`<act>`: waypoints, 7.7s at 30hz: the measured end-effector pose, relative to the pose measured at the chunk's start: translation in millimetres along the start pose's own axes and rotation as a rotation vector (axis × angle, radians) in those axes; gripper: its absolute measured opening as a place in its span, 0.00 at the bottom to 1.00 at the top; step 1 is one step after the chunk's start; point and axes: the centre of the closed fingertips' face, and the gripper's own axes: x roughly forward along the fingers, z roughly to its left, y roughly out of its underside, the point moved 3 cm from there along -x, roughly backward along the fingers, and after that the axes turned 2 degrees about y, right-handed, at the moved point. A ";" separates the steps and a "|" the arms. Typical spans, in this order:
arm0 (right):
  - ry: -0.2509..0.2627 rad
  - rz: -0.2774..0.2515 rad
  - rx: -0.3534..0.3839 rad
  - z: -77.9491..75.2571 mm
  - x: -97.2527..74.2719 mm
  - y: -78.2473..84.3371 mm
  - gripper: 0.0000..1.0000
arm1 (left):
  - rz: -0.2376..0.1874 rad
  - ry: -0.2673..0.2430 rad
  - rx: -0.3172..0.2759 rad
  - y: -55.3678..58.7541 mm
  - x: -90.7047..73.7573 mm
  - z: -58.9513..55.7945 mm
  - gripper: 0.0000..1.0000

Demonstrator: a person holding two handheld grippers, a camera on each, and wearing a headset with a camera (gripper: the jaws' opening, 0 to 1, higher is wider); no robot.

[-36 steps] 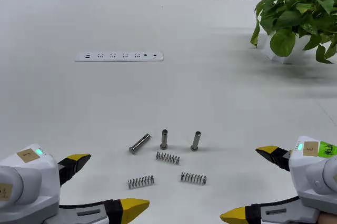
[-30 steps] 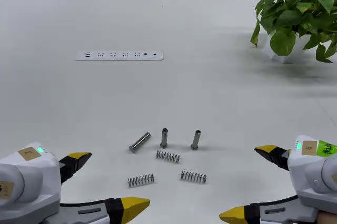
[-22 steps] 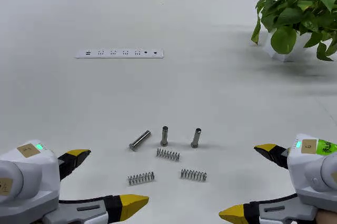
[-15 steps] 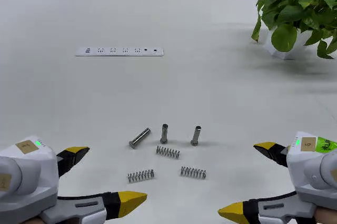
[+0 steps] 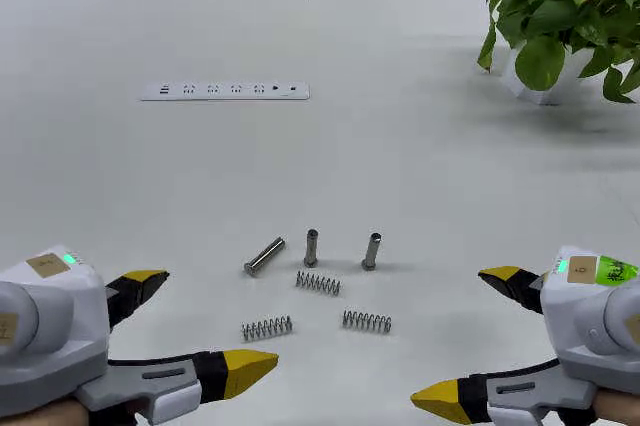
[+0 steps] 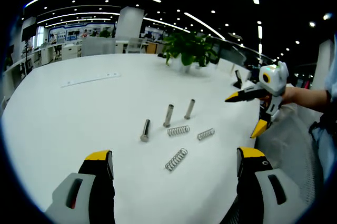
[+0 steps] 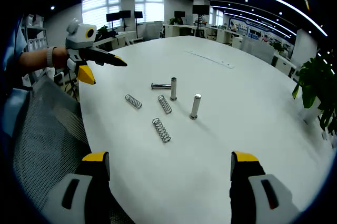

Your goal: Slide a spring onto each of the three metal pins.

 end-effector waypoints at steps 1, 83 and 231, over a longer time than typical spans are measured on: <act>-0.001 0.000 0.001 0.2 0.1 0.6 0.97 | 0.003 -0.001 0.005 -1.3 0.7 0.1 0.99; 0.005 0.005 0.114 8.2 -4.7 26.0 0.95 | 0.501 0.057 0.162 -19.5 129.7 74.2 0.18; -0.018 0.005 0.094 22.3 -1.8 25.6 0.94 | 0.430 -0.063 0.270 -26.7 82.5 57.5 0.10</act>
